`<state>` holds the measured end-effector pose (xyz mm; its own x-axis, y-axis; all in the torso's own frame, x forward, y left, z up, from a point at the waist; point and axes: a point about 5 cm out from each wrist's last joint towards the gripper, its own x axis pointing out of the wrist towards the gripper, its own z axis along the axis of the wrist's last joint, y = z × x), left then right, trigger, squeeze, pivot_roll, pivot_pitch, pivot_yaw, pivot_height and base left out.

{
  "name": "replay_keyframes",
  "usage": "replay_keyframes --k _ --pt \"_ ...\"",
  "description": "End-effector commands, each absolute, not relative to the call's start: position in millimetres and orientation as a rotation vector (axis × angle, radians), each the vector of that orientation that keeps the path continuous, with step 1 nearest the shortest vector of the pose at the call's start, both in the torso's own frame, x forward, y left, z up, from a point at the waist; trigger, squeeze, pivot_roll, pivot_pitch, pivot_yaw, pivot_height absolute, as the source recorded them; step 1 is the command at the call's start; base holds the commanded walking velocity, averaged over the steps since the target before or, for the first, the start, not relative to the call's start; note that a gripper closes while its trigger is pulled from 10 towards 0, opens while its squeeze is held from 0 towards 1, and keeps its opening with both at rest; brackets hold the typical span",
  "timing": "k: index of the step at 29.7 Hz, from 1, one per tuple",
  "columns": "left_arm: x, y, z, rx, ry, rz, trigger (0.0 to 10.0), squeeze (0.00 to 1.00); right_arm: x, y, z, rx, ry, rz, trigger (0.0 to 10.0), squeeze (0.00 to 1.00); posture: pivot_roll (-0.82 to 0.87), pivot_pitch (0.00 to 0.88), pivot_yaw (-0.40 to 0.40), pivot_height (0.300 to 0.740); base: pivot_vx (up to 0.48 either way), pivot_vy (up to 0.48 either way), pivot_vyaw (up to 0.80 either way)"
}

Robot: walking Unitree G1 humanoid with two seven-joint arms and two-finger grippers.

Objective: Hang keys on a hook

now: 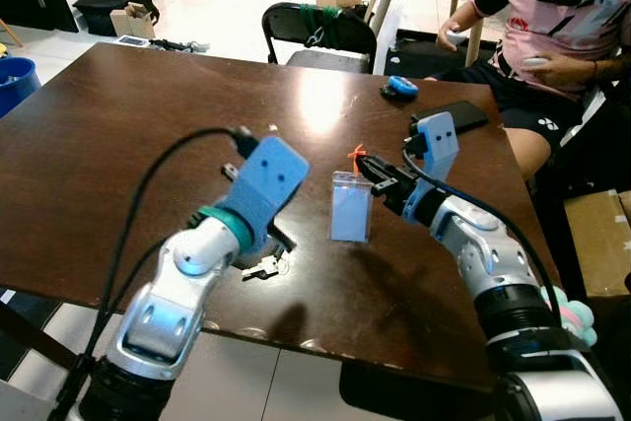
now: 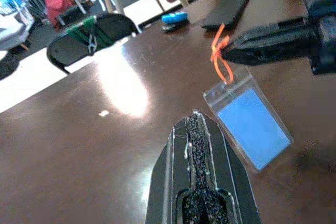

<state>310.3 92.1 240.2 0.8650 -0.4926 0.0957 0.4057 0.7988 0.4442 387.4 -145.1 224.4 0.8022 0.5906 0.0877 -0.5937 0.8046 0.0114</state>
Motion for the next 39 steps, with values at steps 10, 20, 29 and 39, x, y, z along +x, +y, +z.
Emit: replay_keyframes --k 10,20,29,39 --pt "308.7 103.1 163.2 0.664 0.099 -0.524 10.0 1.0 386.9 -144.3 226.3 0.049 -0.094 0.637 10.0 0.0 0.14 0.118 0.086 0.74 0.0 0.0 0.0" --pt "311.5 108.0 154.8 0.655 0.168 -0.5 10.0 1.0 387.0 -142.2 226.7 0.047 -0.095 0.643 10.0 0.0 0.14 0.115 0.086 0.74 0.0 0.0 0.0" --pt "311.5 103.4 140.1 0.687 0.203 -0.509 7.3 0.0 387.1 -142.4 226.8 0.045 -0.097 0.641 10.0 0.0 0.14 0.11 0.09 0.74 0.0 0.0 0.0" --pt "319.2 100.5 135.4 0.703 0.212 -0.489 2.6 0.0 387.1 -142.9 226.3 0.047 -0.095 0.639 10.0 0.0 0.14 0.117 0.093 0.74 0.0 0.0 0.0"
